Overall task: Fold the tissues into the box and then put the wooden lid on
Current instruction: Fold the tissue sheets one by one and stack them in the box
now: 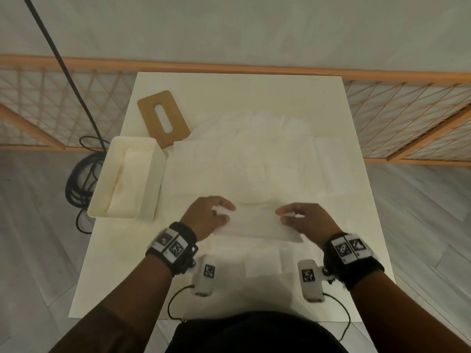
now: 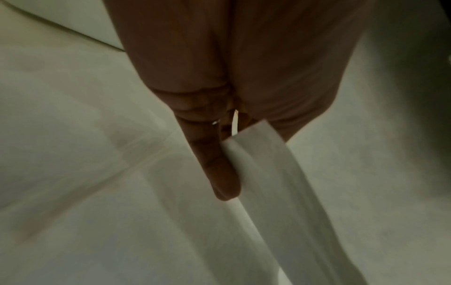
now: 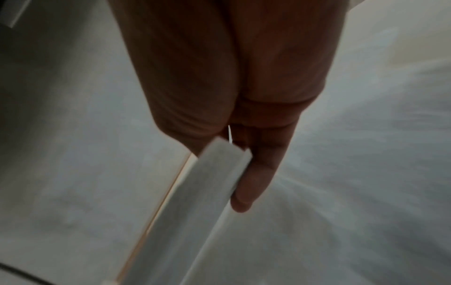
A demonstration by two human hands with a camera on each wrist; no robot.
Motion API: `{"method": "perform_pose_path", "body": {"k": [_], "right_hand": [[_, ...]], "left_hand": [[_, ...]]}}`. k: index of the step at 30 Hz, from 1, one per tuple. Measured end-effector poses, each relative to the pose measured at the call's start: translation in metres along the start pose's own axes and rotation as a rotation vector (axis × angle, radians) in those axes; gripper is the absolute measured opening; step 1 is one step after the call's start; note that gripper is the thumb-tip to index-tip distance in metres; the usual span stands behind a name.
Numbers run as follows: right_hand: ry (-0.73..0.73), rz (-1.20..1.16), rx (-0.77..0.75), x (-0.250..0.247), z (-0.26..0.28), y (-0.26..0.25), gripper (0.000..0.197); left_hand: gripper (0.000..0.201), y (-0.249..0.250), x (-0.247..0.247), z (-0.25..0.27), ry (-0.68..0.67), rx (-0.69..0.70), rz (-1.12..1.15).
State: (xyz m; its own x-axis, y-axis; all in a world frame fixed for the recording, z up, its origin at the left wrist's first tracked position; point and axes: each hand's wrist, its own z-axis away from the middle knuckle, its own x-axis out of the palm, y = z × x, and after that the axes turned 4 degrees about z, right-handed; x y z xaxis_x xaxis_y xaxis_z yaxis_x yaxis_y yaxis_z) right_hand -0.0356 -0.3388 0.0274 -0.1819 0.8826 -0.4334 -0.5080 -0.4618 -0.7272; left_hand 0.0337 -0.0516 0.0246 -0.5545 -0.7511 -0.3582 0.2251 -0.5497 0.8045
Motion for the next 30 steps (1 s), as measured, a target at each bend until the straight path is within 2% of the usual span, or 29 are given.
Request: {"method": "perform_pose_path", "body": {"k": [2, 5, 11, 15, 18, 21, 24, 27, 30], "right_hand": [[-0.038, 0.033, 0.042, 0.009, 0.010, 0.016, 0.017], [-0.008, 0.105, 0.072, 0.020, 0.013, 0.030, 0.021], [0.152, 0.222, -0.057, 0.021, -0.006, 0.011, 0.012], [0.173, 0.259, -0.094, 0.026, -0.023, 0.009, 0.014], [0.196, 0.440, -0.097, 0.032, -0.029, 0.012, 0.021], [0.221, 0.613, -0.216, 0.033, -0.029, 0.003, 0.054], [0.051, 0.740, -0.295, 0.034, -0.033, -0.013, 0.070], [-0.059, 0.954, -0.266, 0.036, -0.044, -0.020, 0.066], [-0.071, 1.025, -0.249, 0.034, -0.050, -0.023, 0.047]], "left_hand": [[0.022, -0.012, 0.011, 0.012, -0.021, -0.022, -0.076], [0.023, -0.024, 0.023, 0.020, -0.008, -0.026, -0.110], [0.024, -0.025, 0.021, 0.005, 0.163, 0.017, -0.108], [0.024, -0.027, 0.019, -0.005, 0.204, 0.050, -0.173], [0.027, -0.026, 0.021, -0.009, 0.173, 0.023, -0.313], [0.045, -0.018, 0.024, -0.014, 0.159, 0.116, -0.514], [0.055, -0.001, 0.031, -0.022, 0.034, 0.183, -0.680], [0.060, 0.010, 0.040, -0.033, -0.102, 0.211, -0.994], [0.058, 0.015, 0.042, -0.040, -0.171, 0.197, -1.086]]}}
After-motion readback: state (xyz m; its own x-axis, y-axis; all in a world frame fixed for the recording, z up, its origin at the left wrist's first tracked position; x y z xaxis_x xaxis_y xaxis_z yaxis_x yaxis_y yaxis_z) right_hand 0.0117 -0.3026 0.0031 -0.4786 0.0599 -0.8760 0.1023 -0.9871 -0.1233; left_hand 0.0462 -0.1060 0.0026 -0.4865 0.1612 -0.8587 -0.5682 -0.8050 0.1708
